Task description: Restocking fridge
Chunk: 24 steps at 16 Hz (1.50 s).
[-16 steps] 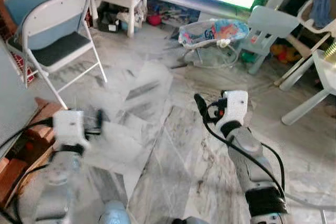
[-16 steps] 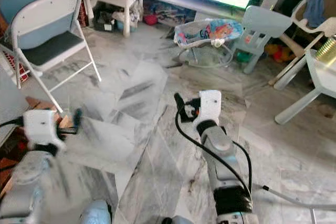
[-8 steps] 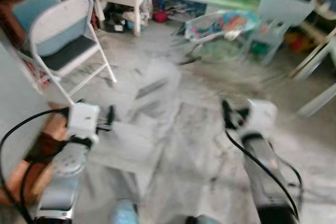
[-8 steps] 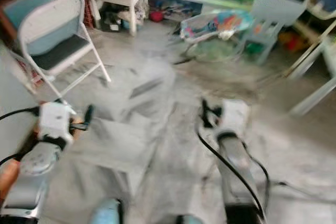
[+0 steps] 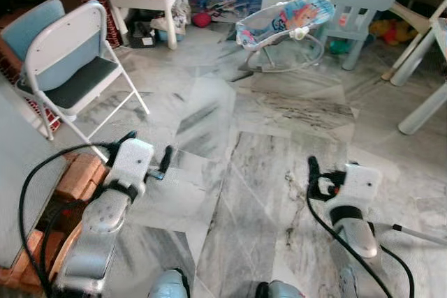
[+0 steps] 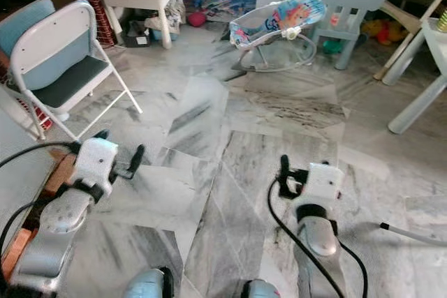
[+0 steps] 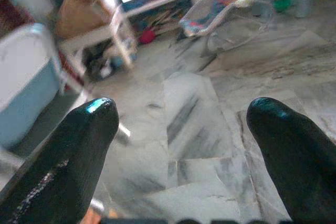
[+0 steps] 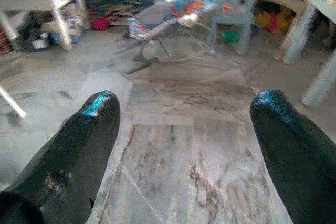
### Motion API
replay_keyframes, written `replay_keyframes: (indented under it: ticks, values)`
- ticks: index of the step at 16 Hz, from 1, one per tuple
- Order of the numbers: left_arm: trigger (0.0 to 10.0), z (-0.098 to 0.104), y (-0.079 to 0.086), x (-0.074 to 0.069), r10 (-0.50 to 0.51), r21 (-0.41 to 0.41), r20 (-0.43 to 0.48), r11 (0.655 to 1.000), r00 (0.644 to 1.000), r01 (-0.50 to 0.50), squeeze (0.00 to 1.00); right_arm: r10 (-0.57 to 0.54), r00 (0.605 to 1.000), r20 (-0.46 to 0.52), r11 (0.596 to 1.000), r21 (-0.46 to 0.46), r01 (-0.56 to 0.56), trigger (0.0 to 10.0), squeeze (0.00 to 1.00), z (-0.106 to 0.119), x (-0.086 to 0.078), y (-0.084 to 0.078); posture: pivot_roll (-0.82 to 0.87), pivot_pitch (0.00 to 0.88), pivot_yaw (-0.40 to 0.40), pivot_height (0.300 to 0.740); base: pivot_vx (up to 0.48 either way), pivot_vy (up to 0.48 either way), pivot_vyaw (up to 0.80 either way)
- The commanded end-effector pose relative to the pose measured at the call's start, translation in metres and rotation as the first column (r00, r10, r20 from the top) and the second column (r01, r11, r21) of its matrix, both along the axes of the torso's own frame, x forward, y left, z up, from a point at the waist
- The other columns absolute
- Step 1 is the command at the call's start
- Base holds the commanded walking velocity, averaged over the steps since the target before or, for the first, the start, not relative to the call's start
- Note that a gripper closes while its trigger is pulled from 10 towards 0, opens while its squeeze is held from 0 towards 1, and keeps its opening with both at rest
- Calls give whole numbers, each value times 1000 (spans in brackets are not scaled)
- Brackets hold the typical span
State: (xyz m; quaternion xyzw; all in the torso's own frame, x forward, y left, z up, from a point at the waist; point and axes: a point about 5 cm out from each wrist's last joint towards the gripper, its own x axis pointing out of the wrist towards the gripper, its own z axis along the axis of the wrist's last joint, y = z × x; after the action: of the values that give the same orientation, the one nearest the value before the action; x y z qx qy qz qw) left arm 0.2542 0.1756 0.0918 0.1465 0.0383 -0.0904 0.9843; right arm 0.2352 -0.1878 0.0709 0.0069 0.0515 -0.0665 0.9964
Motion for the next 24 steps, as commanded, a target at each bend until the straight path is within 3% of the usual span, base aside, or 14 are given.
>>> replay_keyframes:
  ticks: [1, 2, 3, 4, 6, 13, 17, 18, 19, 22, 24]
  values:
    - [10000, -1, -4, -5, 10, -18, -5, 1000, 1000, -11, 0, 39, 999, 3, 999, -15, -39, 10000, 0, 4, 1, 2, 63, 99, -25, 740, 0, 0, 0]
    - [10000, -1, -9, -6, -13, -10, 9, 1000, 1000, 13, 0, 47, 999, 3, 999, -8, -47, 10000, 0, 5, 2, 1, 65, 104, -36, 740, 0, 0, 0]
    - [10000, 1, -15, -5, -33, 38, 42, 999, 999, 32, 0, 94, 996, 10, 994, -56, -93, 10000, 0, 10, 8, 3, 68, 110, -47, 740, 0, 0, 0]
    - [10000, 3, -16, -1, -26, 47, 62, 999, 998, 23, 0, 140, 990, 31, 987, -81, -137, 10000, 0, 15, 15, 7, 72, 103, -51, 740, 0, 0, 706]
    - [10000, 7, -12, 4, 27, 23, 52, 999, 998, -28, 0, 131, 990, 46, 990, -65, -127, 10000, 0, 20, 28, 8, 93, 98, -48, 740, 274, 0, 778]
    - [10000, 7, -2, 1, 53, 75, 40, 996, 998, -56, 0, 152, 988, 7, 987, -53, -151, 10000, 0, 11, 20, 21, 106, 131, -46, 740, 330, -253, 785]
    - [10000, 2, -1, 6, 64, 90, 22, 994, 998, -66, 0, 145, 989, 19, 988, -52, -144, 10000, 0, 14, 25, 16, 128, 111, -67, 740, 297, -326, 698]
    - [10000, -3, 1, 6, 76, 90, -2, 993, 997, -75, 0, 116, 993, 14, 993, -17, -116, 10000, 0, 13, 27, 12, 146, 101, -77, 740, 0, 0, 0]
    - [10000, -3, 3, 3, 72, 75, 1, 995, 997, -72, 0, 114, 993, 7, 993, -10, -114, 10000, 0, 13, 27, 11, 157, 95, -82, 740, 0, 0, 0]
    - [10000, -14, 26, -19, 211, -68, -91, 974, 973, -218, 0, 60, 998, -25, 997, -46, -61, 10000, 0, 7, 15, 2, 165, 91, -78, 740, 0, 0, 0]
    - [10000, -22, 29, -31, 246, -87, -135, 962, 960, -259, 0, 30, 998, -52, 998, -50, -33, 10000, 0, 1, 7, -2, 151, 104, -59, 740, 0, 0, 0]
